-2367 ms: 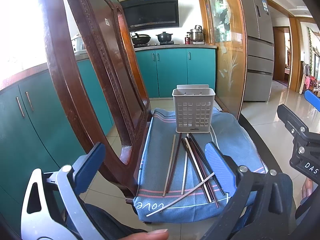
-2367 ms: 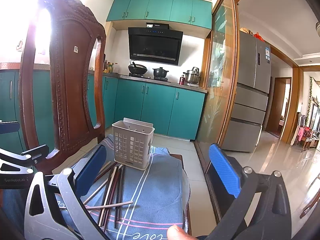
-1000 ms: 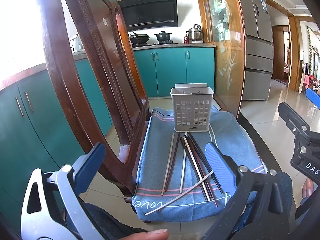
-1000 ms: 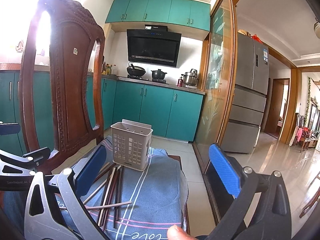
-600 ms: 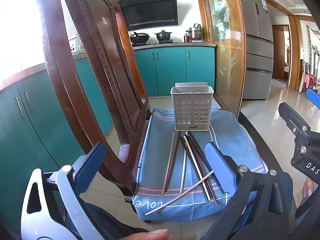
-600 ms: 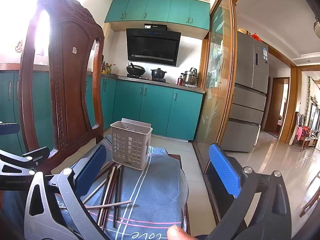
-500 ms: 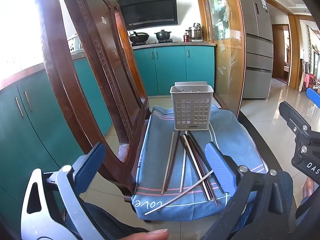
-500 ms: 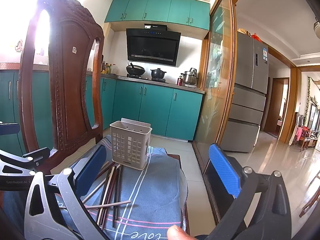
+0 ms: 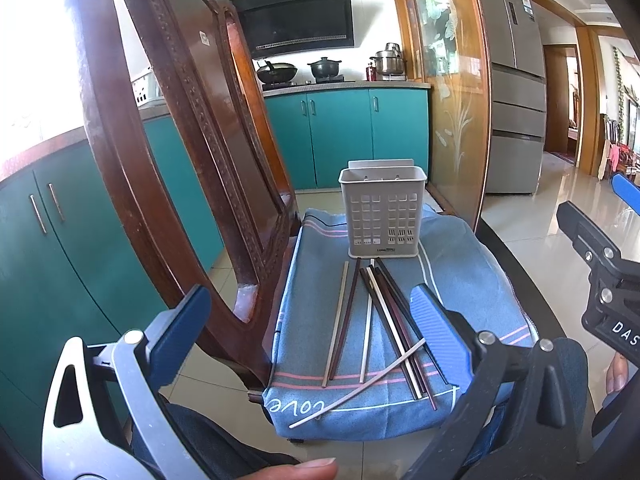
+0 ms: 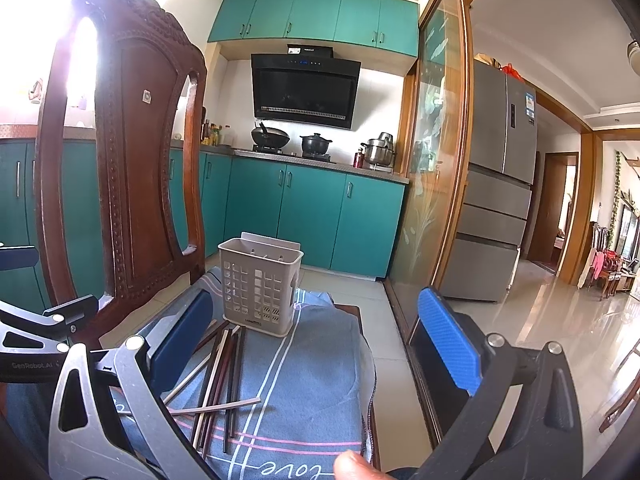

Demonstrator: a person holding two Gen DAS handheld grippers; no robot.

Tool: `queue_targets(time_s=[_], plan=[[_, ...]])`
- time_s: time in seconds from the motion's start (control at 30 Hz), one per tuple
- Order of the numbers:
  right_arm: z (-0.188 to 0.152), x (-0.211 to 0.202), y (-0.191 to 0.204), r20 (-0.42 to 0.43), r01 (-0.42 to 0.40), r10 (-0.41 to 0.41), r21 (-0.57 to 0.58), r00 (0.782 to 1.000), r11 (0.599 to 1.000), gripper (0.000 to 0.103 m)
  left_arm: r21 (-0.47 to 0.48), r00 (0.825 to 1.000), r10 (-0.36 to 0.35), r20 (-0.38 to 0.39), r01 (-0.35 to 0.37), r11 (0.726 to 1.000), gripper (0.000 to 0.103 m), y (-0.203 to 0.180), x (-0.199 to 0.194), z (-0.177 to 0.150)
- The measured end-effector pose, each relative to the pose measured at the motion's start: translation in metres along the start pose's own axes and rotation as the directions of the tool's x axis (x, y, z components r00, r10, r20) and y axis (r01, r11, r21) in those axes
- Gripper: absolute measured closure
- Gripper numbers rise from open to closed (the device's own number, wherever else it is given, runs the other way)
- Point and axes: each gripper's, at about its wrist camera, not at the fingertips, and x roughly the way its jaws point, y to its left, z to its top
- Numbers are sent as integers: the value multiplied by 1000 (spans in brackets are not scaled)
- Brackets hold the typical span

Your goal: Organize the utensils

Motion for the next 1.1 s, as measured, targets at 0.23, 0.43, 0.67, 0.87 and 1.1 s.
queue_targets(time_s=[0.23,0.43,0.67,0.87,1.1], plan=[[-1,0,-1,-1,0,0,2,1000,1000,3,1,1000,0,-4,0,1000,4,0,1,-1],[-2,1,0,-5,2,-2,1,1000,1000,3,4,1000,-1,-11,1,1000,4,-2,3,-3],[-4,3,0,-14,1,-1,2,1000,1000,3,16,1000,-1,-27,1,1000,4,-4,7,-6],[-4,4,1,-19,-1,1,1,1000,1000,3,20,999,2,-39,-1,1000,4,-3,9,-8],[-6,9,1,-37,0,0,1,999,1000,3,30,998,6,-65,-4,1000,4,-4,16,-12]])
